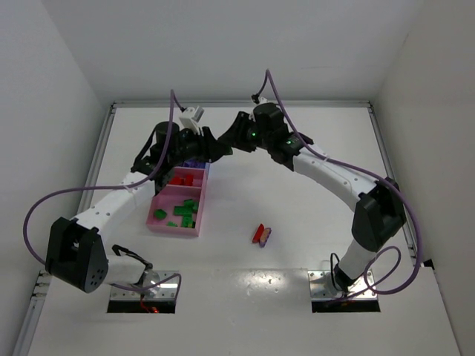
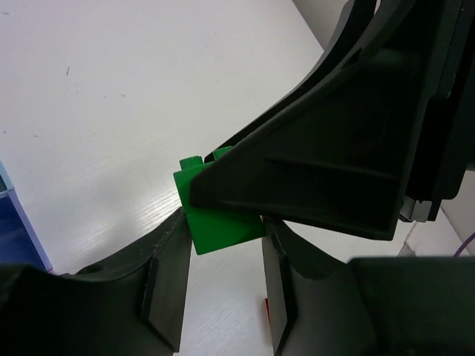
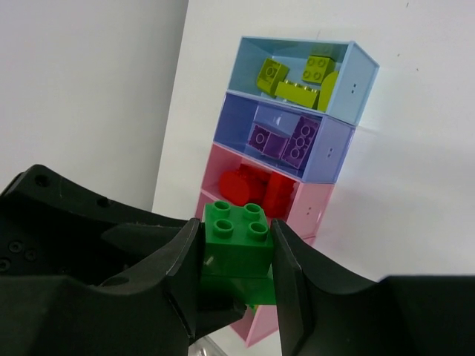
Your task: Sort the legos into containers by color
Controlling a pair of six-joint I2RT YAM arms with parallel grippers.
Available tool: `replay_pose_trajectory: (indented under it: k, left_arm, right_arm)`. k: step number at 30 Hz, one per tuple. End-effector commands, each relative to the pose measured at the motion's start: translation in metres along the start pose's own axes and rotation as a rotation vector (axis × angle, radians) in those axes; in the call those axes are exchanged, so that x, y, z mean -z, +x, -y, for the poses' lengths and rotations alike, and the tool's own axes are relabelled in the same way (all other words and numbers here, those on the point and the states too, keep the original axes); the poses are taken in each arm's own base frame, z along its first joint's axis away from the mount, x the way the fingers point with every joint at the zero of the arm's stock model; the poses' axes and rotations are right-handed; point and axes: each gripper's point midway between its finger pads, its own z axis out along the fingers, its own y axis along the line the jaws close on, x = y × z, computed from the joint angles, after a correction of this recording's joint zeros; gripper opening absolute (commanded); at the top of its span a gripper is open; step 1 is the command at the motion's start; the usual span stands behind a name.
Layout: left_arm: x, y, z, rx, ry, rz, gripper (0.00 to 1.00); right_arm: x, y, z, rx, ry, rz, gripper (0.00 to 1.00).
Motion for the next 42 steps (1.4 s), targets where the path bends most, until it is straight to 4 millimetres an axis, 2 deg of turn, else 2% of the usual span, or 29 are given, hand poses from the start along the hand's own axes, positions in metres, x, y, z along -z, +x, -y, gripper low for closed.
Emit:
replay_pose_trajectory:
  k: [1,2,5,6,8,10,11,13,16,18,19,20,21,22,23,25,26,27,28,31,32,36,37,40,41,42]
  left_arm:
    - [-0.001,-0.027,0.015,-0.021,0.033,0.073,0.17]
    - [0.001,-0.022,0.020,-0.009,0.048,0.062,0.13]
    - [0.002,-0.008,0.021,0.018,0.049,0.038,0.09]
    - [0.007,-0.002,0.025,0.016,0.058,0.033,0.09]
    - [0.011,0.008,0.031,0.027,0.082,0.012,0.07]
    - [0.017,0.021,0.032,0.032,0.083,-0.009,0.07]
    - [0.020,0.023,0.032,0.032,0.083,-0.009,0.07]
    - [0.025,0.033,0.035,0.011,0.093,-0.034,0.07]
    - [0.041,0.034,0.038,-0.057,0.088,-0.044,0.07]
    - [0.056,0.034,0.041,-0.087,0.074,-0.054,0.07]
    - [0.061,0.026,0.042,-0.143,0.068,-0.039,0.07]
    - [0.070,0.032,0.041,-0.166,0.053,-0.079,0.07]
    - [0.076,0.027,0.040,-0.205,0.031,-0.086,0.07]
    - [0.087,0.003,0.049,-0.259,0.017,-0.049,0.07]
    - [0.097,0.009,0.038,-0.312,-0.036,-0.113,0.07]
    - [0.112,-0.005,0.023,-0.387,-0.131,-0.130,0.07]
    - [0.122,-0.018,0.022,-0.478,-0.152,-0.130,0.07]
    - [0.133,-0.005,0.015,-0.500,-0.175,-0.212,0.07]
    - [0.139,-0.006,0.014,-0.531,-0.185,-0.241,0.12]
    - [0.159,0.018,-0.002,-0.598,-0.220,-0.387,0.17]
    - [0.164,0.023,-0.006,-0.613,-0.228,-0.420,0.19]
    - [0.192,0.067,-0.034,-0.683,-0.235,-0.666,0.23]
    - [0.197,0.079,-0.041,-0.676,-0.235,-0.714,0.25]
    - [0.204,0.093,-0.052,-0.700,-0.233,-0.753,0.26]
    - [0.207,0.107,-0.060,-0.688,-0.230,-0.795,0.26]
    - [0.206,0.110,-0.065,-0.704,-0.228,-0.801,0.26]
  right_arm:
    - [0.010,-0.020,-0.023,0.001,-0.035,0.068,0.00]
    - [0.010,-0.020,-0.020,0.000,-0.018,0.072,0.00]
    - [0.008,-0.035,-0.015,-0.005,0.011,0.118,0.00]
    - [0.005,-0.045,-0.012,0.000,0.027,0.148,0.00]
    - [0.006,-0.053,-0.013,0.025,0.036,0.174,0.00]
    - [0.007,-0.072,-0.009,0.030,0.051,0.223,0.00]
    - [0.005,-0.075,-0.008,0.041,0.056,0.232,0.00]
    - [0.007,-0.088,0.002,0.049,0.080,0.265,0.00]
    - [0.014,-0.107,0.017,0.066,0.121,0.311,0.00]
    - [0.023,-0.109,0.021,0.072,0.127,0.319,0.00]
    - [0.025,-0.111,0.031,0.086,0.144,0.326,0.00]
    - [0.024,-0.109,0.036,0.096,0.138,0.313,0.00]
    - [0.029,-0.107,0.033,0.114,0.125,0.304,0.00]
    - [0.034,-0.104,0.039,0.160,0.131,0.292,0.00]
    - [0.036,-0.100,0.036,0.197,0.106,0.279,0.00]
    - [0.039,-0.086,0.044,0.323,0.094,0.234,0.00]
    - [0.046,-0.078,0.034,0.372,0.050,0.212,0.00]
    - [0.046,-0.069,0.029,0.416,0.017,0.189,0.00]
    - [0.047,-0.057,0.032,0.465,-0.009,0.154,0.00]
    - [0.053,-0.024,0.011,0.561,-0.168,0.053,0.00]
    - [0.056,-0.017,0.005,0.583,-0.207,0.040,0.00]
    - [0.065,0.006,-0.019,0.685,-0.364,-0.023,0.00]
    - [0.068,0.017,-0.030,0.719,-0.417,-0.051,0.00]
    - [0.069,0.032,-0.041,0.768,-0.476,-0.084,0.00]
    - [0.066,0.042,-0.041,0.797,-0.485,-0.106,0.00]
    - [0.068,0.039,-0.046,0.816,-0.504,-0.097,0.00]
